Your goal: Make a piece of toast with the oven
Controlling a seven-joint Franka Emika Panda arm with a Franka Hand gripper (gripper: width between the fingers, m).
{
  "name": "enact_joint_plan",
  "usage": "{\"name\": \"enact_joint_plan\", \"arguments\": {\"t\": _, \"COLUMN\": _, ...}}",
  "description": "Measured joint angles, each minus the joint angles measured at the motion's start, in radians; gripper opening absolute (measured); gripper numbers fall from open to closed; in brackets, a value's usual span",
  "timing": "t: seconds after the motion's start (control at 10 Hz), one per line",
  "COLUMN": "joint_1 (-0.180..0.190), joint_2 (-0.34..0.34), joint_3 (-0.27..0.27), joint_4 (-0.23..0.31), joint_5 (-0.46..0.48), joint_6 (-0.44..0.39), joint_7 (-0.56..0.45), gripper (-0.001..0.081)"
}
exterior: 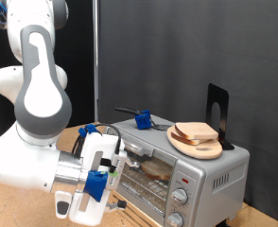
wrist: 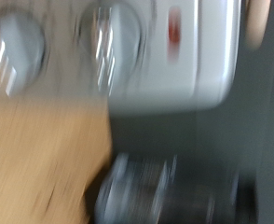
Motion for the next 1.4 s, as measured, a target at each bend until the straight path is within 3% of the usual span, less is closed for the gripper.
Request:
{"name": "enact_joint_plan", "arguments": {"t": 0.2, "joint_1": -0.015, "joint_2": 0.02, "joint_3": -0.009, "joint_4": 0.047, "joint_5": -0.219, "joint_6": -0.186, "joint_7": -0.025, "gripper": 0.08}}
{"name": "enact_joint_plan", "arguments": {"t": 0.4, "joint_1": -0.009, "joint_2": 0.05, "joint_3": -0.007, "joint_4": 0.089, "joint_5": -0.322, "joint_6": -0.203, "joint_7": -0.128, "gripper": 0.08}}
{"name": "enact_joint_plan", "arguments": {"t": 0.6, "joint_1": -0.011, "joint_2": 0.052, "joint_3": -0.006, "joint_4": 0.083, "joint_5": -0.264, "joint_6": -0.198, "joint_7": -0.103, "gripper": 0.08}}
{"name": "enact_joint_plan", "arguments": {"t": 0.8, "joint_1": -0.006, "joint_2": 0.086, "joint_3": 0.013, "joint_4": 0.101, "joint_5": -0.158, "joint_6": -0.113, "joint_7": -0.103, "gripper": 0.08}}
{"name": "enact_joint_plan", "arguments": {"t": 1.0, "joint_1": 0.002, "joint_2": 0.147, "joint_3": 0.035, "joint_4": 0.169, "joint_5": -0.107, "joint_6": -0.055, "joint_7": -0.118, "gripper": 0.08}}
{"name": "enact_joint_plan", "arguments": {"t": 1.4, "joint_1": 0.015, "joint_2": 0.294, "joint_3": 0.045, "joint_4": 0.354, "joint_5": -0.107, "joint_6": -0.041, "joint_7": -0.101, "gripper": 0.08}}
